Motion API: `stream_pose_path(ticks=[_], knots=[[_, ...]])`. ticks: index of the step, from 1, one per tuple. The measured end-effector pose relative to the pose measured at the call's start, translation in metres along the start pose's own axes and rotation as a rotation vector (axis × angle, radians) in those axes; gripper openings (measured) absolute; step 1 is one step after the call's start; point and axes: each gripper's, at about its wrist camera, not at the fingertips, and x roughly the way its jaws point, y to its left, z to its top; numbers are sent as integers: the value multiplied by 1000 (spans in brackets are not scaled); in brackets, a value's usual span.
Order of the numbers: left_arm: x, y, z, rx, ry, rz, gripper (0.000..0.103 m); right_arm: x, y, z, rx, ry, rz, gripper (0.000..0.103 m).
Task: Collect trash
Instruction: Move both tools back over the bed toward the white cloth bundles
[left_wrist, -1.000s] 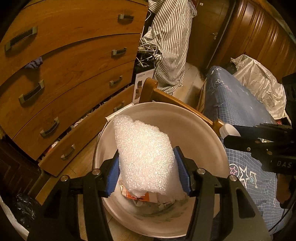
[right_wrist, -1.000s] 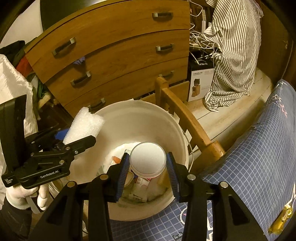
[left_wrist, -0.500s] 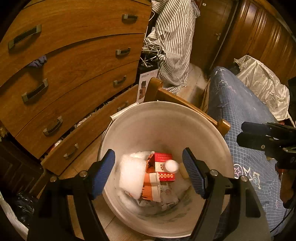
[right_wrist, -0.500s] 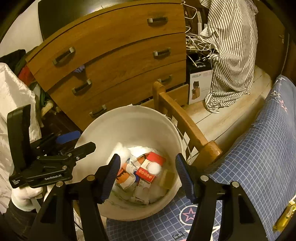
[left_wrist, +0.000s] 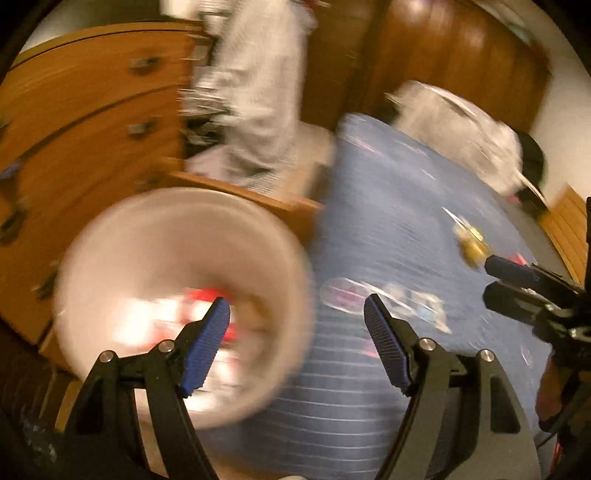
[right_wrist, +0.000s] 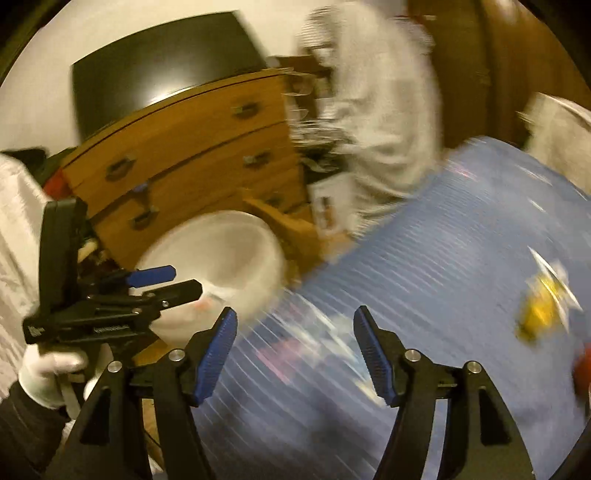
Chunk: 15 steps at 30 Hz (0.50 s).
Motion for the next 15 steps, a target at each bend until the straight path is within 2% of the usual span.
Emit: stream_pose_path(ticks=[3, 7, 8, 10, 12, 15], knots=[[34, -63, -16, 93, 69, -95, 72, -46, -71, -64, 124, 4, -103, 68], [78, -145, -41, 196, 166, -211, 72, -105, -153, -126, 266, 7, -222, 68], [89, -167, -47, 219, 191, -236, 72, -115, -166, -136, 292, 1, -239, 68], [99, -196, -53, 250, 201, -253, 72, -148, -218, -157, 410, -34, -271, 68], [107, -220, -54, 264, 211, -285, 72, -166, -257, -170, 455, -61, -319, 68], [115, -248, -58, 288, 213, -297, 72, -184, -314, -172, 489, -107, -370, 65]])
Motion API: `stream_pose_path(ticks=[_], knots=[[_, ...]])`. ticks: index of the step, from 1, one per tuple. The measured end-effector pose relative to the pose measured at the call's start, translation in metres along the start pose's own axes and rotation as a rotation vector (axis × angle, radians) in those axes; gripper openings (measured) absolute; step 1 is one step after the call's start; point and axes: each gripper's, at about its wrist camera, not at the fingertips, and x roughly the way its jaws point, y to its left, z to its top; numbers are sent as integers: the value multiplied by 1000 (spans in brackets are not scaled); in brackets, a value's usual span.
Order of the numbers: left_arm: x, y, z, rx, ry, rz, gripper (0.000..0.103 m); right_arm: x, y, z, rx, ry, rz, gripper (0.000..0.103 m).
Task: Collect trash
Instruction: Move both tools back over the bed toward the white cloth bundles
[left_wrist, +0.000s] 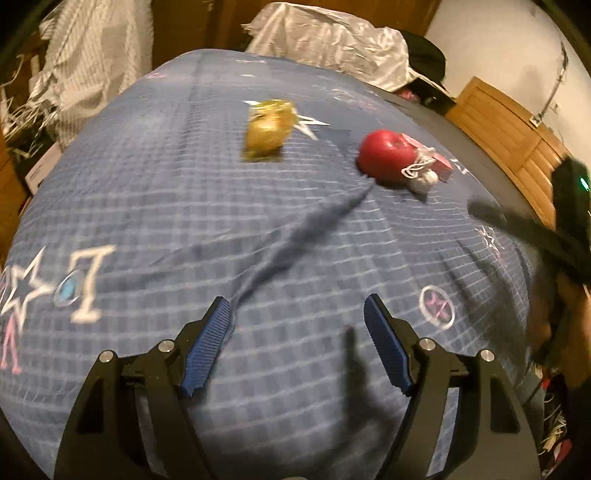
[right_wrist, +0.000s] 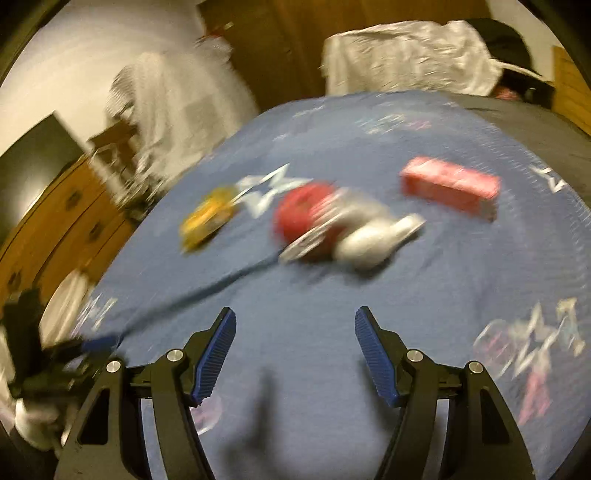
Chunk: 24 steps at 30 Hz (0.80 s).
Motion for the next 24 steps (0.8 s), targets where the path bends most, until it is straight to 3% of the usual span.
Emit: stream_pose_path(ticks=[3, 5, 9, 13, 16, 18, 20, 22, 24], knots=[[10, -4, 8, -11, 8, 2, 72, 21, -65, 50, 97, -22, -21, 45], [14, -3, 13, -25, 9, 7, 72, 44, -94, 81, 122, 7, -36, 37], [21, -3, 20, -42, 18, 17, 72, 99, -106, 119, 95, 126, 1, 33], [22, -3, 23, -43, 24, 19, 75, 141, -119, 108, 172, 254, 54, 33], [23, -2, 23, -49, 24, 13, 75, 129, -126, 85, 236, 228, 154, 33], [24, -3, 24, -56, 22, 7, 75, 102, -120, 63, 261, 245, 270, 33], [20, -3, 22, -58, 17, -7, 75, 60, -89, 43, 163, 224, 413, 33], [19, -5, 19, -57, 11, -10, 75, 18, -72, 29, 47, 119, 288, 33], [17, -8, 16, -63, 5, -10, 77, -6, -76, 15, 71, 67, 240, 34]])
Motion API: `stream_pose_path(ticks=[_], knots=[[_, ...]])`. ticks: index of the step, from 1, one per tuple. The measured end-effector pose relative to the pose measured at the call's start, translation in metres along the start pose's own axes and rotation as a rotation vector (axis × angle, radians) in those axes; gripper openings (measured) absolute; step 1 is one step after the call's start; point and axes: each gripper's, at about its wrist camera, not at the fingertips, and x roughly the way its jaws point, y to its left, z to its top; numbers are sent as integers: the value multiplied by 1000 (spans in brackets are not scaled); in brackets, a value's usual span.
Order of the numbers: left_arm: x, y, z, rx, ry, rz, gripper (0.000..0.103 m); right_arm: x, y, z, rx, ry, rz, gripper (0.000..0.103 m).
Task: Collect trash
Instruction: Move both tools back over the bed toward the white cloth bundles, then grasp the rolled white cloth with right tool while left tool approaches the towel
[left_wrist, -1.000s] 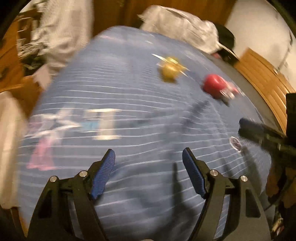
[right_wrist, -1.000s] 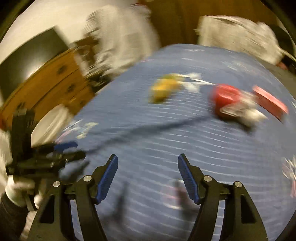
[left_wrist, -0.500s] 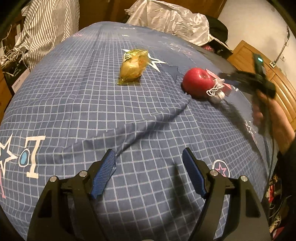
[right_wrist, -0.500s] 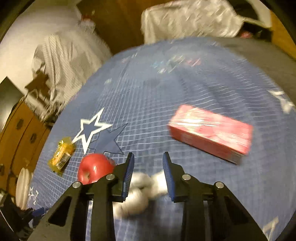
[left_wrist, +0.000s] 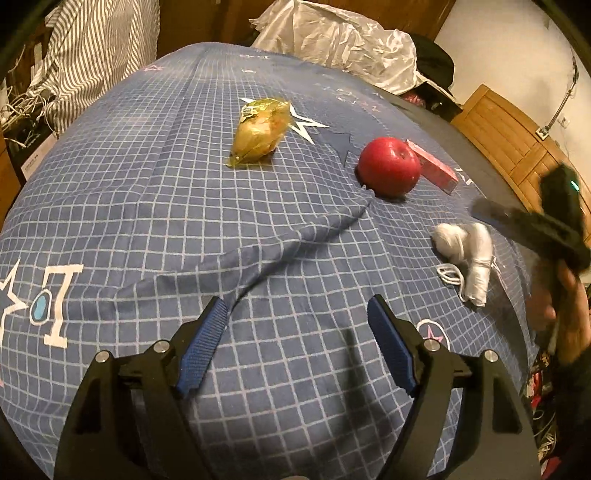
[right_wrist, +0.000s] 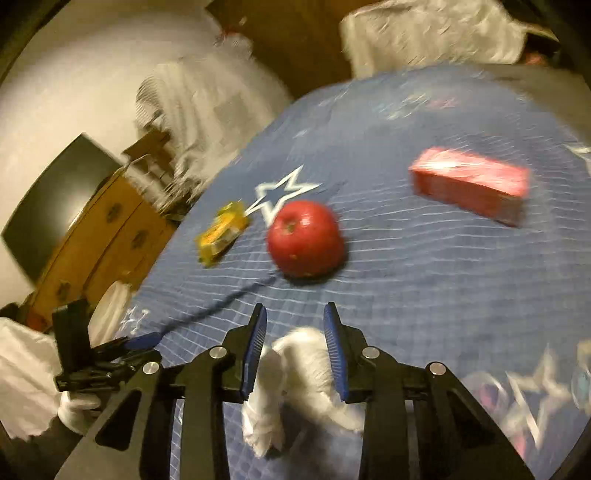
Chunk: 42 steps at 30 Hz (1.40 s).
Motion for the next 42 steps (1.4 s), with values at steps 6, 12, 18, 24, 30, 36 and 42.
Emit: stream_pose_path(ticks=[6, 12, 18, 24, 30, 36, 42], knots=[[-7, -26, -10, 22, -3, -44, 77, -50, -12, -40, 80, -80, -105, 34], [2, -56, -12, 45, 10, -73, 77, -54, -4, -64, 107, -66, -118, 56], [13, -89, -12, 70, 25, -114, 77, -9, 16, -59, 54, 15, -121, 46], [26, -114, -10, 110, 38, -130, 77, -45, -15, -46, 69, -62, -187, 9], [33, -111, -11, 72, 51, -115, 77, 0, -39, -35, 28, 97, -217, 8], [23, -82, -13, 1, 39, -106, 77, -13, 6, -34, -53, 11, -50, 9], [17, -74, -11, -30, 28, -104, 77, -13, 4, -45, 13, 50, -82, 63]])
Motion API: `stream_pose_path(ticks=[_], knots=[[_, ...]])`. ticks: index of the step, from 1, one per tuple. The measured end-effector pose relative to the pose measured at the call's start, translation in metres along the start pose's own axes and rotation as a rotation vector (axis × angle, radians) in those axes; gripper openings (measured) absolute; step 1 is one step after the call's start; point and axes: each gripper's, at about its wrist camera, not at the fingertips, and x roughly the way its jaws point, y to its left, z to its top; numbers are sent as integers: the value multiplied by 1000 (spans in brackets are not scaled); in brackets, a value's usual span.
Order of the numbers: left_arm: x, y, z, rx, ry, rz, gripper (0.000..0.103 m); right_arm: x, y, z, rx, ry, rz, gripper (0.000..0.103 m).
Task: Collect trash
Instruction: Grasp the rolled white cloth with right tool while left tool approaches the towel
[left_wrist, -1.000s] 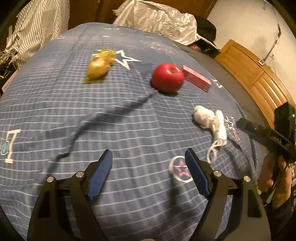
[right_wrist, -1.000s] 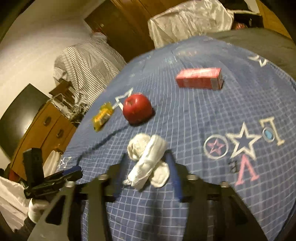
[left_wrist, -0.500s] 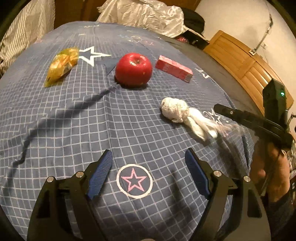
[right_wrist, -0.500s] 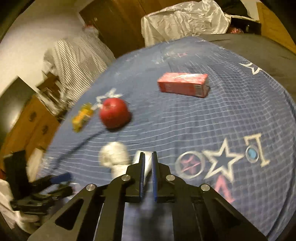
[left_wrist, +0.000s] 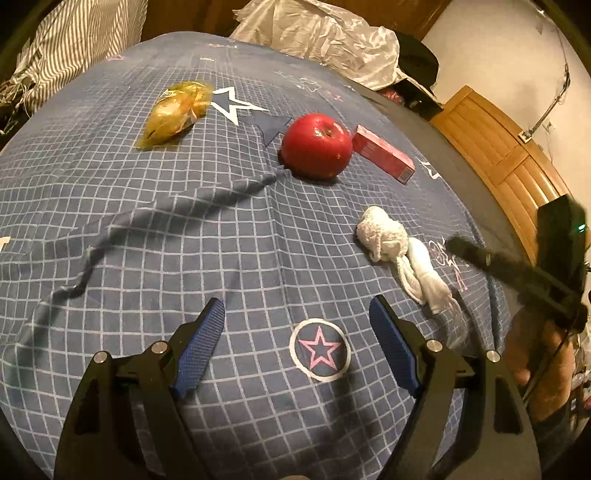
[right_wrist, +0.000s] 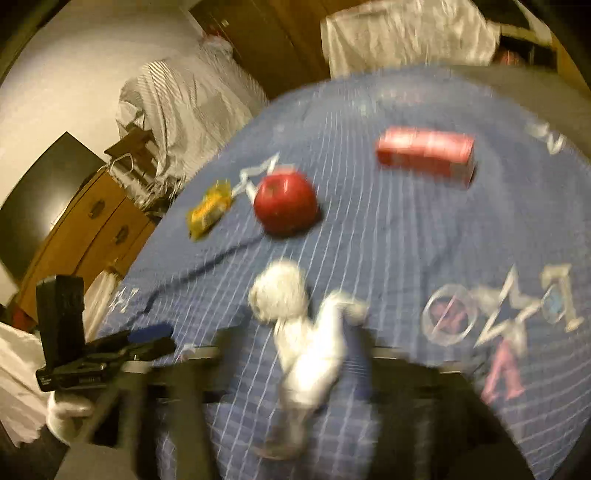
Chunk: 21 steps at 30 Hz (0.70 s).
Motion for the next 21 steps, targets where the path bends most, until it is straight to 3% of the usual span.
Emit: stream_pose_path(ticks=[2, 3, 5, 6, 13, 17, 21], knots=[[2, -3, -2, -4, 6, -7, 77, 13, -1, -7, -12, 47, -52, 62], [3, -5, -2, -3, 7, -8, 77, 16, -3, -11, -11, 57, -62, 57], [7, -15, -3, 11, 17, -17, 77, 15, -10, -16, -21, 51, -78, 33], [10, -20, -2, 19, 22, -22, 77, 8, -16, -17, -8, 41, -63, 31], [45, -73, 13, 76, 25, -57, 77, -24, -59, -14, 50, -41, -120, 29], [71, -98, 27, 86, -6, 9, 80, -21, -67, -21, 58, -29, -109, 29], [94, -102, 36, 79, 13, 75, 80, -17, -66, -26, 52, -34, -112, 29]])
